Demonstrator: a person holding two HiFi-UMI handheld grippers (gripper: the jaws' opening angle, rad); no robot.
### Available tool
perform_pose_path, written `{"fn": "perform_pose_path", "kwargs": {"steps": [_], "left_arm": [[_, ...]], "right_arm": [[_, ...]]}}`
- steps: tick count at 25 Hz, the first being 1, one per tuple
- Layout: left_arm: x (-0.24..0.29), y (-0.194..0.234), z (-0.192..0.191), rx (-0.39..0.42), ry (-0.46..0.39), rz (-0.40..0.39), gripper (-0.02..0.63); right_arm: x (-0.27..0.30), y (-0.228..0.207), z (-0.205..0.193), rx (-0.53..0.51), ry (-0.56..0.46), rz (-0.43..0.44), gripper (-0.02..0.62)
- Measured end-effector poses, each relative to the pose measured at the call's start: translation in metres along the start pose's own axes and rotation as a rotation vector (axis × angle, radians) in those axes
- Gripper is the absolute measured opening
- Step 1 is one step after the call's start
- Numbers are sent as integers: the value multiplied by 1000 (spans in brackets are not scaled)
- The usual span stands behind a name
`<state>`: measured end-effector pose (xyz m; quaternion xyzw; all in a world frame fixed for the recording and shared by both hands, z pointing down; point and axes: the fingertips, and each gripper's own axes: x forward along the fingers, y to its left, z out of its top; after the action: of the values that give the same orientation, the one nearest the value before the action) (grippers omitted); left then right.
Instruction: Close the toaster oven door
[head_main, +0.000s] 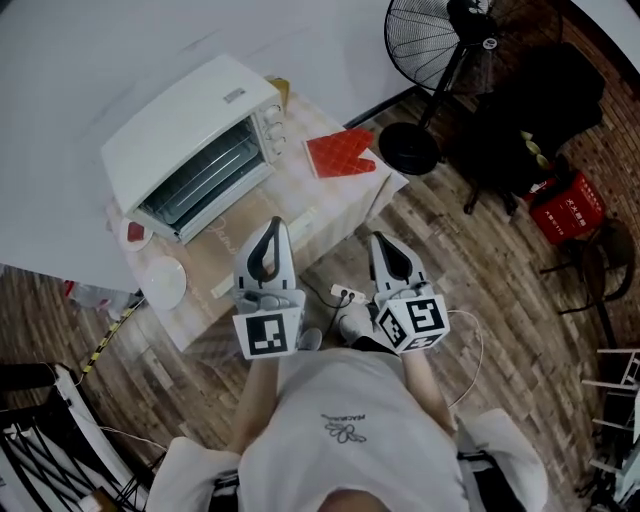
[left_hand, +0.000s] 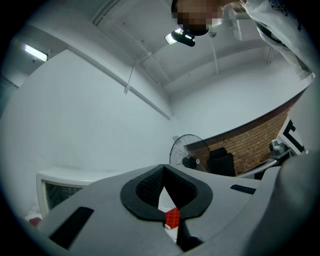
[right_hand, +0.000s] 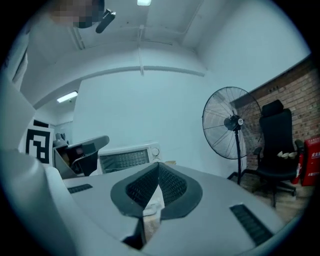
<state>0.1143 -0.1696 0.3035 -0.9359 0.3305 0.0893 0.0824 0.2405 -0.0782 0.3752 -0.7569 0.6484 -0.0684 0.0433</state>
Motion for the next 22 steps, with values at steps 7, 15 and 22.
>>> {"fn": "perform_pose_path", "kwargs": {"steps": [7,15,22], "left_arm": [[2,7,-1,19,7,47,15],[-4,22,-3,68,31,91,15],[-14,33,-9,110,76,138,15]], "right_arm": [[27,1,-8,128,47,116,11],[66,22,-22,404,127,304,102],[89,39,-58,670,239,437,123]]}}
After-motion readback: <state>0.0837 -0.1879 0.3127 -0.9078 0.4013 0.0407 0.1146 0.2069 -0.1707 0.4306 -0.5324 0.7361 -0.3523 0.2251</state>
